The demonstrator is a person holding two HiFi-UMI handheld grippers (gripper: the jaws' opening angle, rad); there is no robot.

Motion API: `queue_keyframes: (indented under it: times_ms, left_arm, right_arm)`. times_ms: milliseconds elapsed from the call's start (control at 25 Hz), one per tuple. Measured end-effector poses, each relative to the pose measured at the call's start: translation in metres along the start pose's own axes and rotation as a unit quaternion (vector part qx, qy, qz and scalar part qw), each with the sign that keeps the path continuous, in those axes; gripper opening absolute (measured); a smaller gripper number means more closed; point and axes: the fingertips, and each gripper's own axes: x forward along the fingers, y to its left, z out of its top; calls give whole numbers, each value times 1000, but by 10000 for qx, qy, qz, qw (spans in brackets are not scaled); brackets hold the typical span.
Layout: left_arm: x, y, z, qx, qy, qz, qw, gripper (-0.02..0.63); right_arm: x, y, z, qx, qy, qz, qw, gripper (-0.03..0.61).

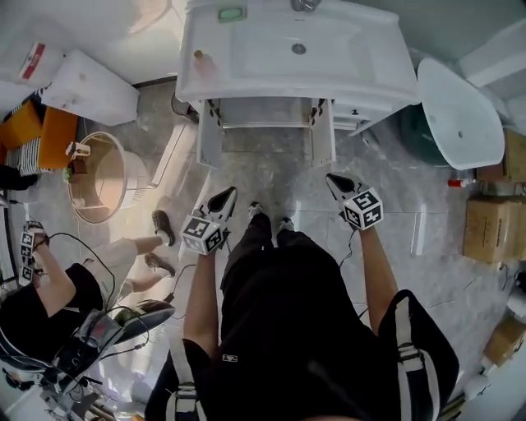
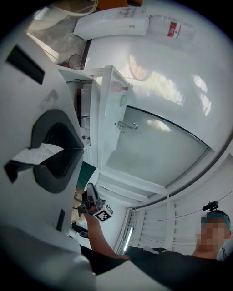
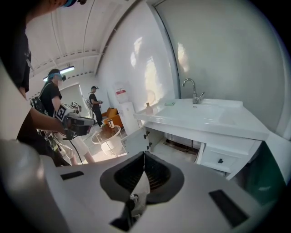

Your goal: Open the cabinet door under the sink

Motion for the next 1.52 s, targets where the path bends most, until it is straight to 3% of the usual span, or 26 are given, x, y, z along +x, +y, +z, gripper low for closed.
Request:
queue_keyframes:
  times_ms: [240,600,840,1520]
  left_arm:
    - [-8,-32,11,-343,-364,-25,9987,15]
    - [2,-77,33,266,-421,-139,9987,15]
    - [7,-96,41,552,-416,-122,9975,15]
    - [-6,-110,35,604,-459,35,9971,15]
  right_arm:
    - [-20,31,-1,-166,-133,240,9995,60]
    - [-49,50,16,-682,-524,351,9957,60]
    - [-61,42,17,-748,-656,326,9945,60]
    - [-64,50,13,-827,-722,526,9926,60]
